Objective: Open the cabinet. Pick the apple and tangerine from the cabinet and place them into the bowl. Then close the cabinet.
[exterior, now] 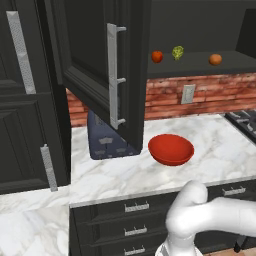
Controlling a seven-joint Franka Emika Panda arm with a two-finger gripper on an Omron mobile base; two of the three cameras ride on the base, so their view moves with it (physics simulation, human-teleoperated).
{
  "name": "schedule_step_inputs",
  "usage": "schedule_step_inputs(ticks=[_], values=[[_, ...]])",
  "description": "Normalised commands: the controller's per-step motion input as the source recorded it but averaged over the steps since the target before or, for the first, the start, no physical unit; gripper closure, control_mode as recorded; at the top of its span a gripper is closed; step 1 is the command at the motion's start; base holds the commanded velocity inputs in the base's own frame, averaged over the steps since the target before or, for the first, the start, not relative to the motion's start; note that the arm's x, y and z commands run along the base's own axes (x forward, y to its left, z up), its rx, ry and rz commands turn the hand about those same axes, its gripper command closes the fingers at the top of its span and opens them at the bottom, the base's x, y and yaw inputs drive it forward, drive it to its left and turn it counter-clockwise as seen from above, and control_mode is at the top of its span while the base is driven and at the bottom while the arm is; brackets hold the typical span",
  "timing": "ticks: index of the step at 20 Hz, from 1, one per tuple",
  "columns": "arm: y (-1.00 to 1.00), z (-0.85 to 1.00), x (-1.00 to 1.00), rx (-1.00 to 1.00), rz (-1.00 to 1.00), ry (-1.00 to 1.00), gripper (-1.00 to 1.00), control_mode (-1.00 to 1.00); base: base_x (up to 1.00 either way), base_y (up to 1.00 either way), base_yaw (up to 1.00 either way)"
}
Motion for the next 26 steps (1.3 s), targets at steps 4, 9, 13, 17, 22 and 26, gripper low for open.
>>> schedule_step_inputs(ticks=[4, 9, 13, 17, 22, 26], values=[[0.81, -0.48, 0.01, -0.28, -0.18, 0.02, -1.00, -1.00, 0.00, 0.00, 0.00], [0.39, -0.33, -0.07, -0.10, 0.00, -0.02, -1.00, -1.00, 0.00, 0.00, 0.00], [0.98, -0.39, -0.05, -0.16, -0.08, -0.22, -1.00, -1.00, 0.00, 0.00, 0.00], [0.87, 0.23, -0.34, -0.08, -0.25, -0.31, -1.00, -1.00, 0.00, 0.00, 0.00], [0.81, 0.55, -0.45, -0.10, -0.29, -0.32, -1.00, -1.00, 0.00, 0.00, 0.00], [0.78, 0.73, -0.08, -0.16, -0.35, -0.41, -1.00, -1.00, 0.00, 0.00, 0.00]])
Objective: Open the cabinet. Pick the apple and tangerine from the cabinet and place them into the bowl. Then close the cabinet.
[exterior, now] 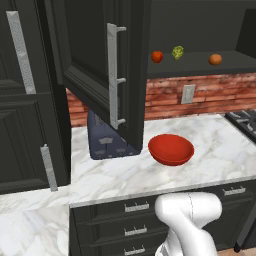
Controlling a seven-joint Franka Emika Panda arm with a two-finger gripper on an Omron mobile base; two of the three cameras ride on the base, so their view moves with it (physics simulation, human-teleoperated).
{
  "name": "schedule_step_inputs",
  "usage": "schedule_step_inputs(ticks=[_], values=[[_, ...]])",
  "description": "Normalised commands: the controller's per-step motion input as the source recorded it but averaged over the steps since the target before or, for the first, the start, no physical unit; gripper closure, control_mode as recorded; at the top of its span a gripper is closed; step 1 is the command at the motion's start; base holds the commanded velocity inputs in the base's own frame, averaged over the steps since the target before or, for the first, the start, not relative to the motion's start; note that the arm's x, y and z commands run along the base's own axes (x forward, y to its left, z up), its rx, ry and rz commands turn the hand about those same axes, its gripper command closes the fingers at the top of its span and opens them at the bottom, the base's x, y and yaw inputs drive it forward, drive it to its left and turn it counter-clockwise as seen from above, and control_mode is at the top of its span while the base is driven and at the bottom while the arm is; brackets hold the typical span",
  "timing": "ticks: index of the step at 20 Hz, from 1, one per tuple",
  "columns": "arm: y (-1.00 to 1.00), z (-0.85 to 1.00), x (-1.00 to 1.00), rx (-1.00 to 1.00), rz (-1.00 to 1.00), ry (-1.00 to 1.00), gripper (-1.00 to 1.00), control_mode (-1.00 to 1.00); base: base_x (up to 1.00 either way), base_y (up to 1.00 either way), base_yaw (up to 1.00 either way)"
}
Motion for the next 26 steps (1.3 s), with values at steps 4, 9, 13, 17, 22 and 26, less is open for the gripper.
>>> schedule_step_inputs(ticks=[4, 9, 13, 17, 22, 26], values=[[0.56, 0.57, 0.11, -0.12, -0.30, -0.39, -1.00, -1.00, 0.00, 0.00, 0.00], [0.24, 0.11, 0.70, -0.07, -0.26, -0.22, -1.00, -1.00, 0.00, 0.00, 0.00], [0.04, 0.00, 0.98, -0.04, -0.25, -0.10, -1.00, -1.00, 0.00, 0.00, 0.00], [0.00, -0.03, 1.00, 0.00, -0.10, 0.12, -1.00, -1.00, 0.00, 0.00, 0.00], [-0.35, 0.00, 0.97, 0.00, -0.07, 0.06, -1.00, -1.00, 0.00, 0.00, 0.00], [-0.69, 0.00, 0.75, 0.04, -0.06, 0.01, -1.00, -1.00, 0.00, 0.00, 0.00]])
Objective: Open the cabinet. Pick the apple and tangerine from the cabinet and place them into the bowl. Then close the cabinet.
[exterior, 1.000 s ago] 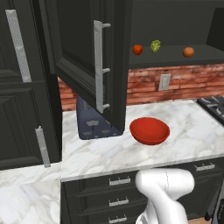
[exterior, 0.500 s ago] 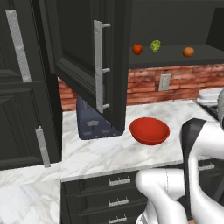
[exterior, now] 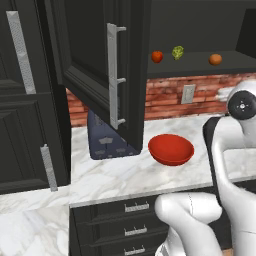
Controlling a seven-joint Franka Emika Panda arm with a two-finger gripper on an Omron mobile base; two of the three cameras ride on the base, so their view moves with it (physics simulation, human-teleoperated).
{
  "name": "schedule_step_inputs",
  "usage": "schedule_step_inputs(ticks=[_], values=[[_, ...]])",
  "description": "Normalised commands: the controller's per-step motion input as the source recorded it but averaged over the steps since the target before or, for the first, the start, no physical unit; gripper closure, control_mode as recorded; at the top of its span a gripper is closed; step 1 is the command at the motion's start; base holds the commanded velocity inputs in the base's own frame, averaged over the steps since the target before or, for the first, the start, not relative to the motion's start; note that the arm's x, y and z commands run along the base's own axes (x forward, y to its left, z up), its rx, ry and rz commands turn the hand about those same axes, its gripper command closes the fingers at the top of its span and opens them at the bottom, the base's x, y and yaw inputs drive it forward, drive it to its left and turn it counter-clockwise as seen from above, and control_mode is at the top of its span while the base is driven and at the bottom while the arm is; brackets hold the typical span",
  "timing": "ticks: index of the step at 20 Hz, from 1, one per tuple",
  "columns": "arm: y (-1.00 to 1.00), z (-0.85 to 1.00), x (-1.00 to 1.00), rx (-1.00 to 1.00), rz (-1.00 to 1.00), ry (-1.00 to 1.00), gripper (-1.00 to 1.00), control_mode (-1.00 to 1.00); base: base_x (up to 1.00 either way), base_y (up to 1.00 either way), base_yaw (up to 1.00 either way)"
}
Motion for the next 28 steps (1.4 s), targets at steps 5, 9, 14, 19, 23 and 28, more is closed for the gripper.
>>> schedule_step_inputs(ticks=[5, 9, 14, 19, 23, 28], values=[[-0.81, 0.00, 0.39, 0.05, -0.02, 0.00, -1.00, -1.00, 0.00, 0.00, 0.00], [-0.79, 0.00, 0.39, 0.04, -0.03, 0.00, -1.00, -1.00, 0.00, 0.00, 0.00], [-0.68, 0.00, 0.37, 0.05, -0.02, 0.00, -1.00, -1.00, 0.00, 0.00, 0.00], [-0.57, 0.00, 0.22, 0.10, 0.00, 0.00, -1.00, -1.00, 0.00, 0.00, 0.00], [-0.55, 0.00, 0.18, 0.07, 0.00, 0.00, -1.00, -1.00, 0.00, 0.00, 0.00], [0.39, 0.00, -0.06, -0.09, 0.03, -0.05, -1.00, -1.00, 0.00, 0.00, 0.00]])
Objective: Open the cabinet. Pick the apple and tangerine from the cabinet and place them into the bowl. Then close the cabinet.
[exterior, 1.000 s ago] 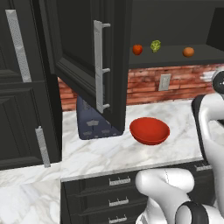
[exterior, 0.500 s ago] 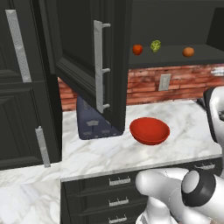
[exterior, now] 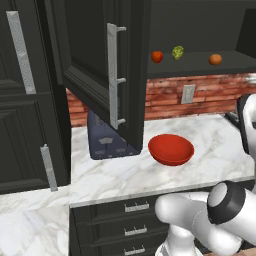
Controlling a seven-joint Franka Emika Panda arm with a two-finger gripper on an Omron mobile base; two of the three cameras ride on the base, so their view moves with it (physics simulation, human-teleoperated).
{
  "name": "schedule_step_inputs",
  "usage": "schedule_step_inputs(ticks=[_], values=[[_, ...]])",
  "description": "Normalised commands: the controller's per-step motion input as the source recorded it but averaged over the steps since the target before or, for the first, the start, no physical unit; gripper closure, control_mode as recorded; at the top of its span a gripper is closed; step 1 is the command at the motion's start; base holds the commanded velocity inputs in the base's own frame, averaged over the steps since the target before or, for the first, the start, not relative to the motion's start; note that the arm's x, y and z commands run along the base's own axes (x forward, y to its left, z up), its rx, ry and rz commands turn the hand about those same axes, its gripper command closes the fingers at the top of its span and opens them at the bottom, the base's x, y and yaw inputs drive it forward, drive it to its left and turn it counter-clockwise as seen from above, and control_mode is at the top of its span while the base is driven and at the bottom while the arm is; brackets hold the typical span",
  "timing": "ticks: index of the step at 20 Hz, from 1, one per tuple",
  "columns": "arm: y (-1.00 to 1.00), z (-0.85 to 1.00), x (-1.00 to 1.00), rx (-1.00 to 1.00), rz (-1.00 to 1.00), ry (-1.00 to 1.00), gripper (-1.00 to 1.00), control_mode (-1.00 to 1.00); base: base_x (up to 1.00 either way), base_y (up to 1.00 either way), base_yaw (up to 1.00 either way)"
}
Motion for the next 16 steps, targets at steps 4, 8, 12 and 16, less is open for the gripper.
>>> schedule_step_inputs(ticks=[4, 8, 12, 16], values=[[1.00, 0.00, -0.19, -0.29, 0.14, -0.09, -1.00, -1.00, 0.00, 0.00, 0.00], [1.00, 0.00, 0.00, -0.17, 0.24, 0.00, -1.00, -1.00, 0.00, 0.00, 0.00], [0.71, 0.09, 0.02, -0.01, 0.35, 0.09, -1.00, -1.00, 0.00, 0.00, 0.00], [0.24, 0.26, 0.15, 0.00, 0.28, 0.18, -1.00, -1.00, 0.00, 0.00, 0.00]])
